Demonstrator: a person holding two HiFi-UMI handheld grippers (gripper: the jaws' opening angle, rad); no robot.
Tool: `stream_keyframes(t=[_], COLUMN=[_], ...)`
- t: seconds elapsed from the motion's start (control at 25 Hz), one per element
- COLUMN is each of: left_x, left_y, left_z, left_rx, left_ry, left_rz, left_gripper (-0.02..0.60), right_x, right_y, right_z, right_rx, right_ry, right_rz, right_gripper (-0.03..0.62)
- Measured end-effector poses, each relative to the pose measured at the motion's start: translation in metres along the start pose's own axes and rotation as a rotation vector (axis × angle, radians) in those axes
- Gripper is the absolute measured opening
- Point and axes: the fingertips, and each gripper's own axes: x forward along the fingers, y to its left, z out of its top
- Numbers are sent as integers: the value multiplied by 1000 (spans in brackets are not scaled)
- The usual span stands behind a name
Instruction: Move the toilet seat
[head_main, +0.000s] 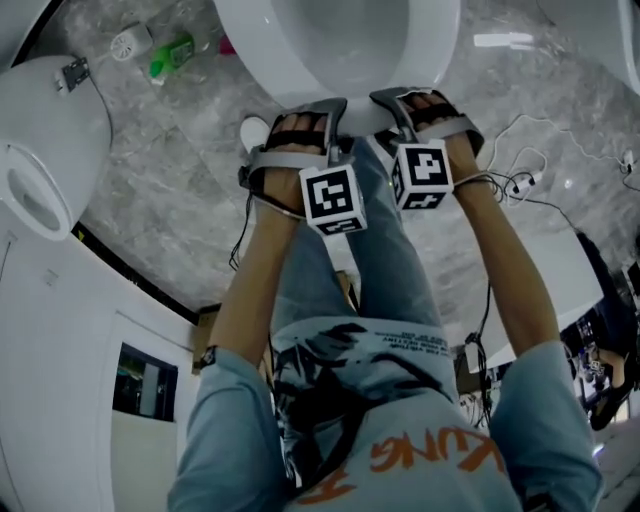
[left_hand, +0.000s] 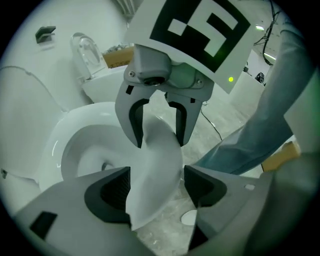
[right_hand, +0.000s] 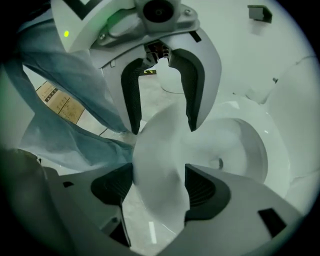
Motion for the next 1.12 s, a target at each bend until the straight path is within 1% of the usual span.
stream_keyframes(t=[0.08,0.12,0.16,0.28,0.36,0.48,0.56,0.64,0.68,0.8,0.96,1.0,1.04,1.08,1.12], left_x=[2,3,5,11,13,9,5,2,-1,-8,-10,-11,-13,-17,-21], left_y=[-4,-4,-5,-10,-15,-10,-11,-20,-23,-24,-24,-23,-17,-3,14], left_z=[-3,-5,-5,-5,-5,-5,-9,-15,-18,-22,-19,-17,-15,-13,-10], left_rx=[18,19,15,-4,0,-4,17,41,49,65,61,67,90,137,197], left_ry=[6,5,3,7,15,9,12,20,24,36,31,31,34,42,50], left_rz=[-5,-4,-6,-26,-16,22,16,-15,-17,2,8,25,73,165,278], left_gripper=[321,321,321,321,321,321,321,321,321,321,321,322,322,322,324], right_x=[2,2,3,3,0,-2,-5,-10,-12,-20,-31,-34,-37,-39,-40], right_y=[2,3,4,5,8,7,5,6,7,8,7,8,9,9,9], right_z=[0,0,0,0,0,1,2,4,6,10,13,15,16,17,17], right_rx=[-17,-27,-36,-55,-63,-71,-67,-65,-65,-61,-55,-52,-49,-47,-46], right_ry=[15,22,29,56,76,90,101,100,96,91,85,82,79,78,77], right_rz=[16,25,25,15,12,-1,-3,-5,-7,-16,-32,-32,-33,-35,-37], right_gripper=[319,306,294,288,278,266,264,259,258,249,239,236,233,232,230])
